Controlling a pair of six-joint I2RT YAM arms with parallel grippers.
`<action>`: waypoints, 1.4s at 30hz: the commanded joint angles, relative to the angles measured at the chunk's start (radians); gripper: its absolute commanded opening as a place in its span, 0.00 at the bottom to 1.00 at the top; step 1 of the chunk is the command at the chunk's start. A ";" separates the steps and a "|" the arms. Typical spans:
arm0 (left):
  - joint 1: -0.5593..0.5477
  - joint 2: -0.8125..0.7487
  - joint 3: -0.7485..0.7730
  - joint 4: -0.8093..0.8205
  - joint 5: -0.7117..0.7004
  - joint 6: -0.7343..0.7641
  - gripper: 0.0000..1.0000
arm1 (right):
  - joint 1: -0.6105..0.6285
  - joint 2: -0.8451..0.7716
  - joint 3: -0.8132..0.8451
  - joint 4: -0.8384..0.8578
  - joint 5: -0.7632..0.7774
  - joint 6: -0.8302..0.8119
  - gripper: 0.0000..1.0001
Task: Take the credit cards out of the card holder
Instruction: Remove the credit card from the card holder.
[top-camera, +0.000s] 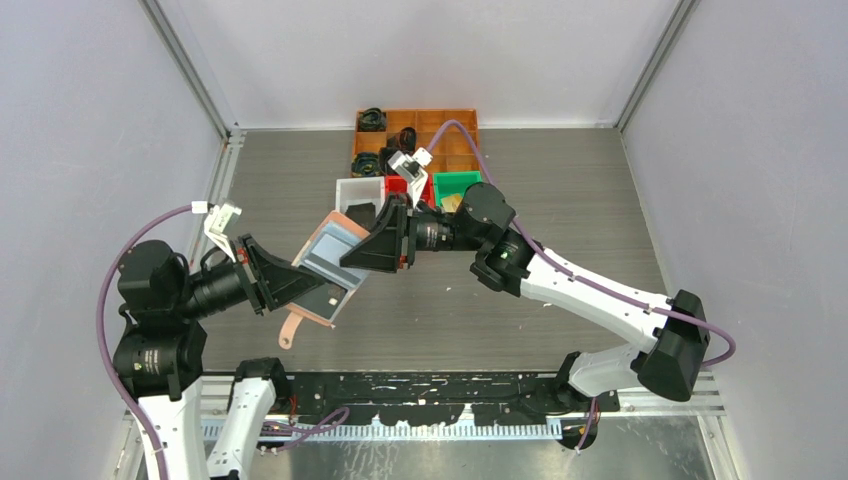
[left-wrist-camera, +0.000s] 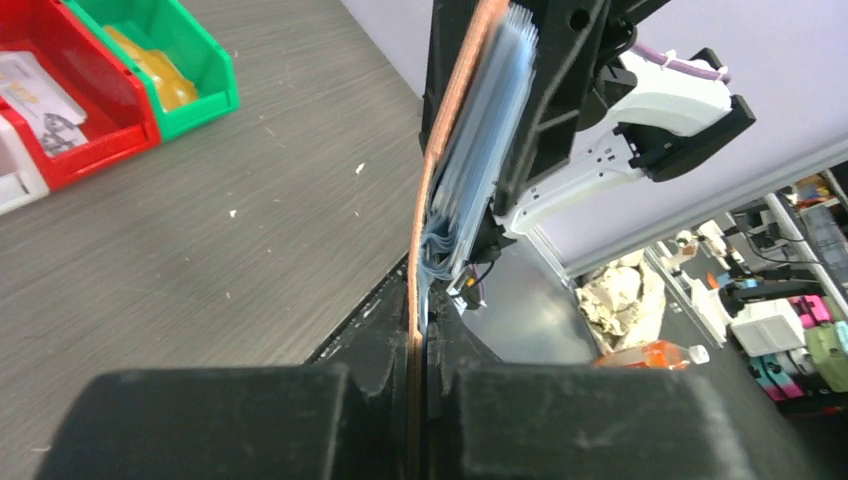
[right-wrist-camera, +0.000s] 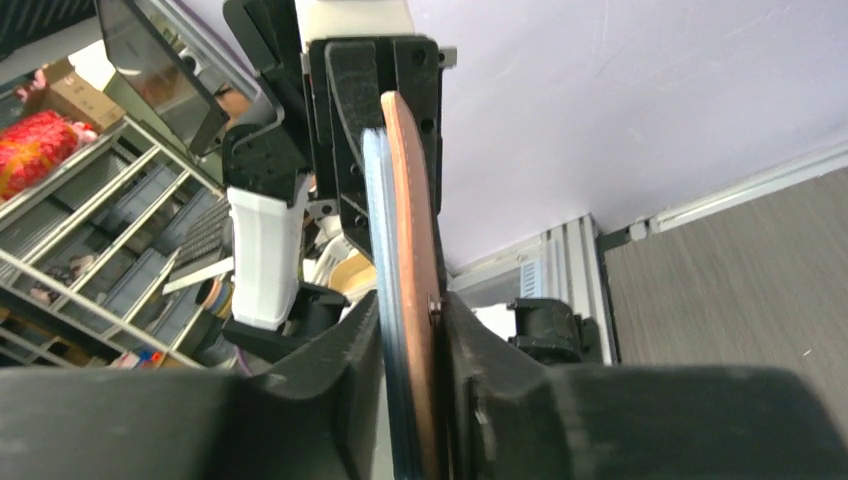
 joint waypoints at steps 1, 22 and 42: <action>0.001 0.043 0.086 -0.113 -0.051 0.213 0.00 | 0.010 -0.015 0.109 -0.086 -0.127 -0.077 0.40; 0.002 0.171 0.226 -0.390 -0.024 0.490 0.00 | 0.115 0.036 0.317 -0.619 0.252 -0.566 0.59; 0.001 0.285 0.352 -0.606 -0.410 0.576 0.00 | 0.128 0.103 0.151 -0.264 0.208 -0.461 0.88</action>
